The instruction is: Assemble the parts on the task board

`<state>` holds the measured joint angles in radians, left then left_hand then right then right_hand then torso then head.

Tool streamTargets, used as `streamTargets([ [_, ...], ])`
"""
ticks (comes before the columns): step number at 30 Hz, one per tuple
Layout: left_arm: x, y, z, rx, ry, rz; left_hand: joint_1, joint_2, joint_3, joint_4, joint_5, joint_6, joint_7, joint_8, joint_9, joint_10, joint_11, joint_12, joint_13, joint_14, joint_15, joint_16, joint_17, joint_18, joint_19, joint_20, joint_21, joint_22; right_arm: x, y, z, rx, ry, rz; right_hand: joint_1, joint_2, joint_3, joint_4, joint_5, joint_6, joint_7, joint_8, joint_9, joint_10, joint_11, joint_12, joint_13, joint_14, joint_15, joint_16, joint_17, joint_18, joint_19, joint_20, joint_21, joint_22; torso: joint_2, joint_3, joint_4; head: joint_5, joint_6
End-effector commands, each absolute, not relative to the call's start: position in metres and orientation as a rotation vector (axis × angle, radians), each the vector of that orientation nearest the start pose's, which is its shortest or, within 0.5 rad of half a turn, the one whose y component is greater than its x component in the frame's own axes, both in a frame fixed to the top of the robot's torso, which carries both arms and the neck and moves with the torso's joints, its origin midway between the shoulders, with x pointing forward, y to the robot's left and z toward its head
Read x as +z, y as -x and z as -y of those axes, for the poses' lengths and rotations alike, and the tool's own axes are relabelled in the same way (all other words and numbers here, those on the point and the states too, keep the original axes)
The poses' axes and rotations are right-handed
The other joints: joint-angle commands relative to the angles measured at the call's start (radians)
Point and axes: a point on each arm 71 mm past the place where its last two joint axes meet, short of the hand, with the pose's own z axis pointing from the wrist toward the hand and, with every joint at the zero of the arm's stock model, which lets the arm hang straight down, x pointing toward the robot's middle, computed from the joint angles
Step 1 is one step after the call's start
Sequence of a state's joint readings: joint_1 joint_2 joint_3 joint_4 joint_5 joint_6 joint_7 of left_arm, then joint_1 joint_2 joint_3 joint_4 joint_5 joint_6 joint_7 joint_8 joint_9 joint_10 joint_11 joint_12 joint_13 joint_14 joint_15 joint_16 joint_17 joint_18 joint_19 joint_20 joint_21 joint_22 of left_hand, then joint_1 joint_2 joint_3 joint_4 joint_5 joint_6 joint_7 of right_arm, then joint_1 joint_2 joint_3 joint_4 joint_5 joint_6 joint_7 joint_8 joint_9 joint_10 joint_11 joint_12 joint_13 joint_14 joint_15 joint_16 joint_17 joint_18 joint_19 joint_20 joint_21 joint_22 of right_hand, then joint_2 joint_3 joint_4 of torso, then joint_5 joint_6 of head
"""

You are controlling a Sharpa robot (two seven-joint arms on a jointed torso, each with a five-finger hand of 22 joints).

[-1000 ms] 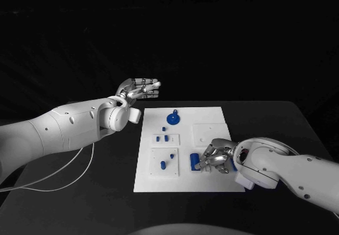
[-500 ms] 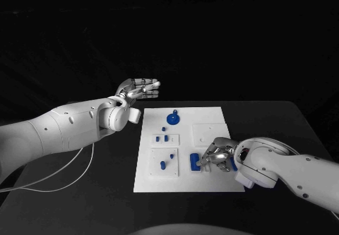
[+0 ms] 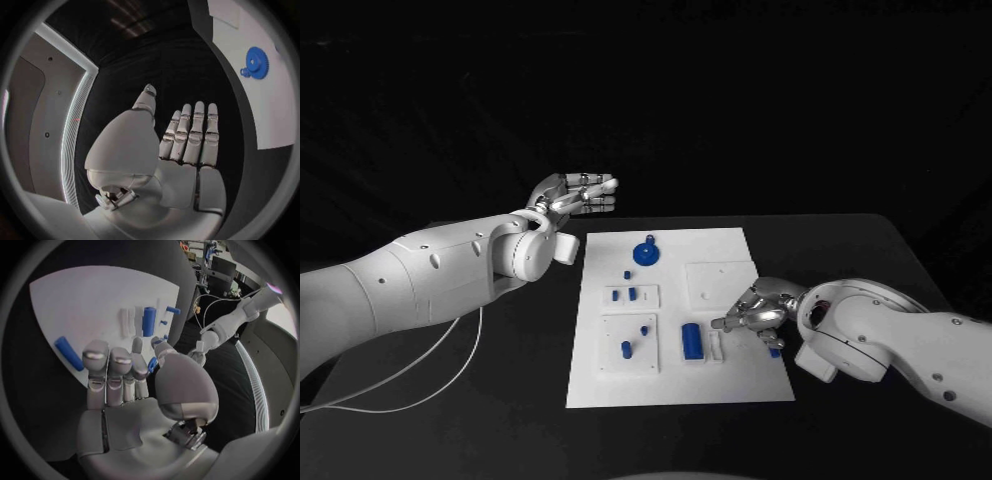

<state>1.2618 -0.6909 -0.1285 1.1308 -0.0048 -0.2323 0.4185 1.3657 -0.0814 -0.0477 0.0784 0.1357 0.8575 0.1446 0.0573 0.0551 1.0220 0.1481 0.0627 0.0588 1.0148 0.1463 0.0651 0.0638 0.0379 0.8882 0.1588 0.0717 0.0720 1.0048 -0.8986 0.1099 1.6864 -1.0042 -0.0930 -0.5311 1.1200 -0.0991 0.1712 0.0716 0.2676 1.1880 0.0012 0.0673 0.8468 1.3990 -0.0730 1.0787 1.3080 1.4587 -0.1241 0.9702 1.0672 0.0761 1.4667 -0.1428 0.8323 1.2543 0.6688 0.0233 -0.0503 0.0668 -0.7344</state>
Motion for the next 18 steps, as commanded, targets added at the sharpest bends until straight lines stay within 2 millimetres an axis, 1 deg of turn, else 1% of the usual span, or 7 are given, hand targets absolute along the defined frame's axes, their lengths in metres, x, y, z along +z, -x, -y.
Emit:
streamTargets([
  [1, -0.193, -0.555, -0.25, -1.396, 1.056, -1.371, -0.002, 0.012, -0.002, -0.012, 0.001, 0.007, 0.0, 0.0, 0.002, 0.001, -0.007, -0.004, -0.001, -0.002, -0.005, -0.005, -0.001, 0.026, 0.008, 0.01, 0.007, 0.002, -0.234, -0.436, 0.207, 0.686, -0.445, -2.237, 0.005, 0.005, 0.049, -0.045, -0.008, -0.014, 0.009, -0.005, -0.116, -0.001, 0.011, -0.002, 0.006, -0.002, 0.008, 0.003, 0.0, 0.0, 0.054, 0.004, 0.002, 0.002, 0.001, 0.0011, 0.0004, -0.011, 0.008],
  [2, -0.193, -0.555, -0.249, -1.396, 1.054, -1.371, -0.001, 0.011, -0.002, -0.012, 0.0, 0.006, 0.001, 0.0, 0.002, 0.0, -0.005, -0.004, -0.001, -0.002, -0.005, -0.005, -0.001, 0.031, 0.019, 0.009, 0.013, 0.004, -0.233, -0.438, 0.211, 0.676, -0.442, -2.241, -0.003, 0.003, 0.074, -0.06, -0.006, -0.014, 0.012, -0.003, -0.162, -0.002, 0.013, -0.003, 0.006, -0.002, 0.01, 0.004, 0.001, 0.001, 0.053, 0.006, 0.0, 0.002, 0.001, 0.0011, 0.001, -0.016, 0.008],
  [5, -0.192, -0.555, -0.249, -1.396, 1.051, -1.371, 0.002, 0.01, 0.0, -0.013, 0.001, 0.004, 0.005, 0.0, 0.001, 0.0, -0.004, -0.004, -0.001, -0.004, -0.004, -0.006, -0.002, 0.034, 0.024, 0.009, 0.015, 0.004, -0.229, -0.442, 0.228, 0.619, -0.423, -2.265, -0.011, 0.01, 0.104, -0.094, -0.02, -0.031, 0.024, -0.004, -0.247, -0.003, 0.02, -0.004, 0.004, -0.001, 0.015, 0.006, 0.003, 0.004, 0.053, 0.012, 0.001, 0.005, 0.001, 0.0003, 0.0013, -0.031, 0.009],
  [9, -0.192, -0.554, -0.25, -1.395, 1.048, -1.37, 0.001, 0.01, 0.0, -0.012, 0.001, 0.008, 0.003, 0.0, 0.002, 0.002, -0.005, -0.004, -0.001, -0.004, -0.005, -0.005, -0.001, 0.037, 0.024, 0.011, 0.014, 0.002, -0.226, -0.446, 0.249, 0.525, -0.395, -2.287, -0.015, 0.0, 0.118, -0.12, -0.028, -0.027, 0.026, -0.004, -0.291, 0.002, 0.021, 0.01, 0.012, 0.0, 0.019, 0.017, 0.014, 0.004, 0.053, 0.016, 0.006, 0.012, 0.001, 0.0003, 0.0012, -0.038, 0.009],
  [13, -0.193, -0.554, -0.25, -1.394, 1.046, -1.37, 0.001, 0.009, 0.0, -0.012, 0.001, 0.008, 0.003, 0.0, 0.002, 0.002, -0.005, -0.004, -0.001, -0.005, -0.004, -0.005, -0.001, 0.038, 0.023, 0.013, 0.013, 0.002, -0.226, -0.447, 0.268, 0.416, -0.377, -2.307, -0.008, -0.021, 0.114, -0.114, -0.064, -0.01, 0.022, -0.002, -0.281, 0.001, 0.018, 0.009, 0.012, -0.001, 0.018, 0.02, 0.018, 0.004, 0.053, 0.015, 0.008, 0.016, 0.001, 0.0008, 0.0007, -0.043, 0.009],
  [16, -0.193, -0.554, -0.249, -1.395, 1.046, -1.372, 0.001, 0.009, 0.0, -0.012, 0.001, 0.008, 0.003, 0.0, 0.002, 0.002, -0.005, -0.004, -0.001, -0.005, -0.004, -0.005, -0.001, 0.038, 0.023, 0.013, 0.013, 0.002, -0.226, -0.447, 0.277, 0.354, -0.364, -2.317, 0.003, -0.044, 0.116, -0.081, -0.096, -0.004, 0.016, -0.001, -0.199, 0.0, 0.015, 0.003, 0.009, 0.0, 0.016, 0.019, 0.021, 0.001, 0.054, 0.013, 0.006, 0.019, 0.001, 0.0013, 0.0011, -0.047, 0.009],
  [18, -0.193, -0.554, -0.249, -1.397, 1.046, -1.372, 0.001, 0.009, 0.0, -0.012, 0.001, 0.008, 0.003, 0.0, 0.002, 0.002, -0.005, -0.004, -0.001, -0.005, -0.004, -0.005, -0.001, 0.038, 0.023, 0.013, 0.013, 0.002, -0.227, -0.447, 0.28, 0.322, -0.356, -2.32, 0.005, -0.051, 0.113, -0.065, -0.102, -0.009, 0.016, -0.002, -0.165, -0.001, 0.016, 0.0, 0.007, 0.0, 0.016, 0.018, 0.022, 0.001, 0.054, 0.013, 0.006, 0.02, 0.001, 0.0013, 0.0011, -0.047, 0.008],
])
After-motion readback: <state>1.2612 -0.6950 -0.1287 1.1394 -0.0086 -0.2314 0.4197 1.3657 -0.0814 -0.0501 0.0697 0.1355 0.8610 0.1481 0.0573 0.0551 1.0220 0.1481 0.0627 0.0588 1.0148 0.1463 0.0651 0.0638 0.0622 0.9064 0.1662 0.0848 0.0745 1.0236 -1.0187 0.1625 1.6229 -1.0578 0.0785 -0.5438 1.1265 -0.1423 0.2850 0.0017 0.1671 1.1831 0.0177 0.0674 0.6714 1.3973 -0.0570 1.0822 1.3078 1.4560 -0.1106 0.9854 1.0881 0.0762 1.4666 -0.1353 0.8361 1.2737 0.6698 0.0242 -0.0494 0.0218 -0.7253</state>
